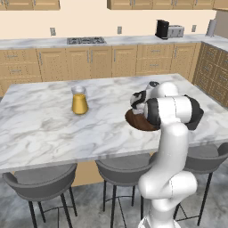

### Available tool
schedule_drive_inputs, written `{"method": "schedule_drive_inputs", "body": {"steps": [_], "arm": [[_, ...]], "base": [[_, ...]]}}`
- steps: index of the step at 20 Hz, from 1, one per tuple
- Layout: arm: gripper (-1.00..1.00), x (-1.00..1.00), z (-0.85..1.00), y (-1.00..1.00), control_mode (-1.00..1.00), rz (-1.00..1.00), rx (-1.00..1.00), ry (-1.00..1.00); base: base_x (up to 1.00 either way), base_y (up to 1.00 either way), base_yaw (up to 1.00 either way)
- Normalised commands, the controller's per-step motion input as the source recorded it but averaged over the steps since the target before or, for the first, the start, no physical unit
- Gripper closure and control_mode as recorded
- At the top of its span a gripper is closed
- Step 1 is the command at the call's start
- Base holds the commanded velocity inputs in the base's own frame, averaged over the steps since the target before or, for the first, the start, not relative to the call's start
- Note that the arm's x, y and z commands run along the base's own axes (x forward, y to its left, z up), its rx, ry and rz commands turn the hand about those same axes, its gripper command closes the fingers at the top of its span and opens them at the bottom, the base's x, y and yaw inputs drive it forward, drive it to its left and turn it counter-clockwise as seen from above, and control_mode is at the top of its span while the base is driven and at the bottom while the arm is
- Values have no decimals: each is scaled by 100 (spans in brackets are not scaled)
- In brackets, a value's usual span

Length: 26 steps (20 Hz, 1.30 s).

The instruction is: There are two ice cubes in the ice bowl. Place both ice cubes in the glass cup.

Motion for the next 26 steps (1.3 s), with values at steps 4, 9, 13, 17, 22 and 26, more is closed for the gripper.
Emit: {"method": "schedule_drive_inputs", "body": {"steps": [4,9,13,17,22,26], "arm": [[100,-88,81,-38,-100,-22,0,0],[100,-58,92,-52,-100,-29,3,3],[100,-18,92,-75,-100,-32,18,14],[100,-13,45,-96,-100,-27,17,17],[100,-2,5,-94,-100,-22,12,13],[100,-3,-3,-67,-100,-15,8,2]], "base": [[0,0,0],[0,0,0],[0,0,0],[0,0,0],[0,0,0],[0,0,0]]}}
